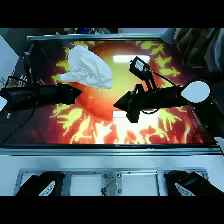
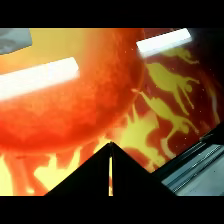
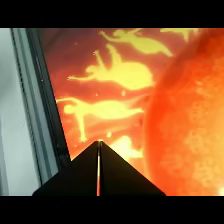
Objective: Fold the clothes and pants, and hang the long-sleeved shirts on hangers.
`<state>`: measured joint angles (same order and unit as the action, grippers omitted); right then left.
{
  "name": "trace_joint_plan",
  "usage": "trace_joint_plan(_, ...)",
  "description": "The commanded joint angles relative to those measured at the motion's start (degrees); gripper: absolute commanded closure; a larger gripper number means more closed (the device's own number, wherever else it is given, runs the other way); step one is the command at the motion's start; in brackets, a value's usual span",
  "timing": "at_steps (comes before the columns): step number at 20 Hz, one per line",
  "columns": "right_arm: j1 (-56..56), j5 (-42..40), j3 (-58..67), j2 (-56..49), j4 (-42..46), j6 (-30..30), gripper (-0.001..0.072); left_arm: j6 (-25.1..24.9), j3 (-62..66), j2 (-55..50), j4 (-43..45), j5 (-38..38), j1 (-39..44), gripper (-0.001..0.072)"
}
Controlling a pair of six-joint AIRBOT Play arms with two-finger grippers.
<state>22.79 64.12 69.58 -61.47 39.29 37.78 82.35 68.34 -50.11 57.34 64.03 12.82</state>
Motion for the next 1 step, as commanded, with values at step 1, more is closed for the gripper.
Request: trace_joint_plan(1, 0.07, 0.02, -0.02, -0.04, -0.02, -0.02, 0.0689, -0.04, -0.02, 0.04, 0.0, -0.04, 0.04, 0.0687)
